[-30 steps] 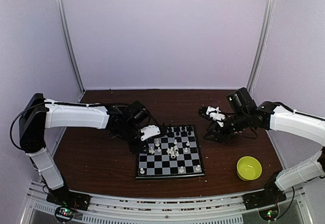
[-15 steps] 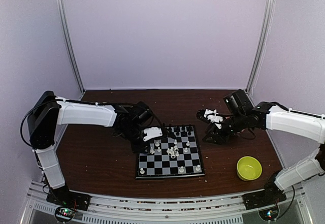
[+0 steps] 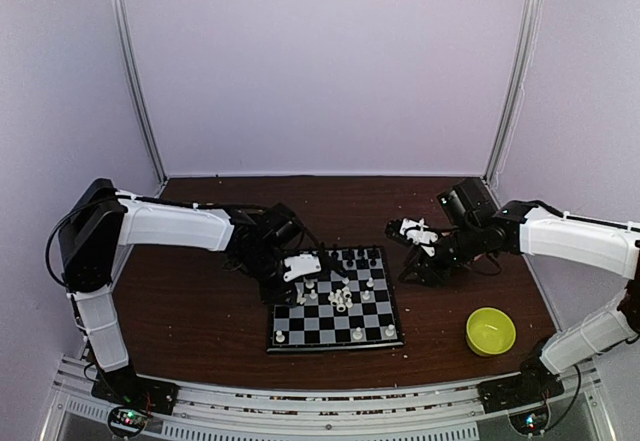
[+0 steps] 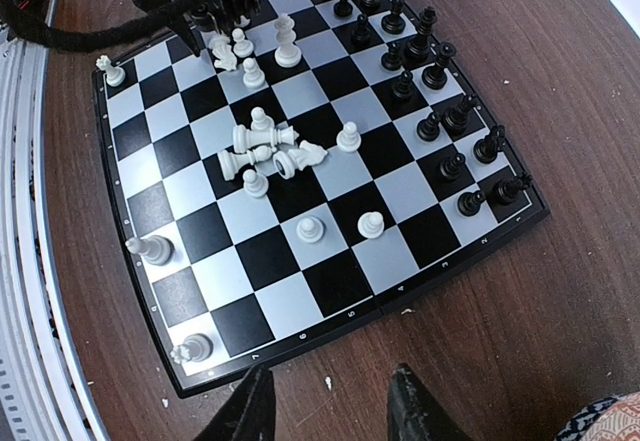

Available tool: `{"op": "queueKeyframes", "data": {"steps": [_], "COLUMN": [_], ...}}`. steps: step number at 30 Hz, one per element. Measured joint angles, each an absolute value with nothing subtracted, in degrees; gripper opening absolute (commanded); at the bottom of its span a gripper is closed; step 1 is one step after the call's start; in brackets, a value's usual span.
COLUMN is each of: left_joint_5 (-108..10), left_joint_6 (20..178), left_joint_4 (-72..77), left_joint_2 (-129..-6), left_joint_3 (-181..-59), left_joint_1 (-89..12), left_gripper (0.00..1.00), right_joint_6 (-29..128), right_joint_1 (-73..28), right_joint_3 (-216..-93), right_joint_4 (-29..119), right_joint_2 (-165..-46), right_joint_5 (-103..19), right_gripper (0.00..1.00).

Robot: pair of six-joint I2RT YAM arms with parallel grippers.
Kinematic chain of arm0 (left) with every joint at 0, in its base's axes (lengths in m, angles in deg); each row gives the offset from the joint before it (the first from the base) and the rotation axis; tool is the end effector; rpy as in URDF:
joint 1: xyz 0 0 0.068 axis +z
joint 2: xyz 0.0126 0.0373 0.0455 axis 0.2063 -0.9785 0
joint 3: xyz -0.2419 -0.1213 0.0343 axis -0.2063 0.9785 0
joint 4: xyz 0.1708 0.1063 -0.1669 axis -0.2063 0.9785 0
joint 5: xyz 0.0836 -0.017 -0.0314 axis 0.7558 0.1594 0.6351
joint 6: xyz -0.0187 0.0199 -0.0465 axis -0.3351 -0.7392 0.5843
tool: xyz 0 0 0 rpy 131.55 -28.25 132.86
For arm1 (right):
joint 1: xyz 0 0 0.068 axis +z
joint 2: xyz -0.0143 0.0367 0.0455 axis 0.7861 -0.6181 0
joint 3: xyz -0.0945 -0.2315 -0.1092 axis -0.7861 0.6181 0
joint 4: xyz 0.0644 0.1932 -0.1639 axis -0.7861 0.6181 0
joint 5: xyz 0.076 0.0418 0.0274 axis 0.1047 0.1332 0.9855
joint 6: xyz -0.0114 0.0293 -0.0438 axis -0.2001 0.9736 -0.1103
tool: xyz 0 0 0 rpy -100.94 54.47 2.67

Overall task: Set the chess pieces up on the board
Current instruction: Pick up the knight from the chessboard.

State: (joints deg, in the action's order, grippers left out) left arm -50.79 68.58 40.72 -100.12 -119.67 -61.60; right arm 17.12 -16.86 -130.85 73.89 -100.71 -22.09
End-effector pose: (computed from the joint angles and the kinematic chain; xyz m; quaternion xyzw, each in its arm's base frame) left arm 0.2334 -0.2846 0.1675 0.5634 0.8064 -0.1248 0.1293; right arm 0.2106 0.1672 0.2396 -0.5275 0.7609 0.2487 0.2845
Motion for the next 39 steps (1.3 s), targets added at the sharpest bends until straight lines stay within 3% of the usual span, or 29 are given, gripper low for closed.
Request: {"op": "queueKeyframes", "data": {"steps": [11, 24, 32, 39], "left_joint_5": [-51.14, -49.89, -50.31, -48.36], "left_joint_6": [68.62, 68.88, 72.88, 82.02], "left_joint_4": [40.66, 41.18, 42.05, 33.18], "left_joint_2": [-101.87, -101.56, -90.92, -80.38], "left_joint_3": [-120.65, -120.76, -120.11, -120.11], "left_joint_1": [-61.62, -63.59, -64.50, -65.62], "left_gripper": [0.27, 0.15, 0.13, 0.14], "right_joint_6": [17.10, 17.39, 25.45, 35.99], "right_joint_1": [-16.86, -16.88, -21.84, -24.12], "right_joint_3": [-130.87, -131.02, -134.87, -147.61], "right_joint_4": [74.30, 74.83, 74.87, 77.05], "right_joint_2": [-101.38, -101.54, -96.93, -104.31], "right_joint_5": [-22.03, -21.09, -14.73, -2.38], "right_gripper": [0.37, 0.35, 0.38, 0.42]}}
